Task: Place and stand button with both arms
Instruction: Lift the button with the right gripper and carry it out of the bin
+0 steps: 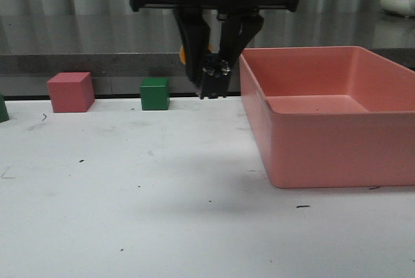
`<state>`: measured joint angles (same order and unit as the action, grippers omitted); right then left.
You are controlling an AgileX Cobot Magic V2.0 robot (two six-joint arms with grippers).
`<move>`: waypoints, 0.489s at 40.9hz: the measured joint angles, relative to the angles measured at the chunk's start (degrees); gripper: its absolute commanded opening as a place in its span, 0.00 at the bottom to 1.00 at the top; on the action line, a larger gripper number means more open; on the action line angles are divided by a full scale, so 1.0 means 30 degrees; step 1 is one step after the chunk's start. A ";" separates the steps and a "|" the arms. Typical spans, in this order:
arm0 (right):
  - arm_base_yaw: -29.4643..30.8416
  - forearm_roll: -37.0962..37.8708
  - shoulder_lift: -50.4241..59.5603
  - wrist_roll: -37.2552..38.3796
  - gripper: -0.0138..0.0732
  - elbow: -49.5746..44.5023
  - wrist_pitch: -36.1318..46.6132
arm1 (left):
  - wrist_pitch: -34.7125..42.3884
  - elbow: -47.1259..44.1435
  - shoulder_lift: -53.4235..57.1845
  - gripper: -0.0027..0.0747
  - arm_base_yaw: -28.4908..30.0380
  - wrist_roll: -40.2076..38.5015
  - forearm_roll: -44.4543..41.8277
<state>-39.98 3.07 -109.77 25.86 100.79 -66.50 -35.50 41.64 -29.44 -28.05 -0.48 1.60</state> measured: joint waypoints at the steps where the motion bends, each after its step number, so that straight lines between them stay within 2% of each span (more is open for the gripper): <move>1: -0.0130 0.0049 -0.0186 0.0162 0.40 0.0204 -0.0054 | 0.0000 0.0000 0.0000 0.67 0.0000 0.0000 0.0000; 9: -0.1154 0.0214 -0.2725 0.1402 0.40 0.2831 -0.1184 | 0.0000 0.0000 0.0000 0.67 0.0000 0.0000 0.0000; 20: -0.1680 0.0205 -0.6372 0.3543 0.40 0.6604 -0.1276 | 0.0000 0.0000 0.0000 0.67 0.0000 0.0000 0.0000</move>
<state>-45.02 3.69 -128.89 36.49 120.60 -70.33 -35.50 41.64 -29.44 -28.05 -0.48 1.60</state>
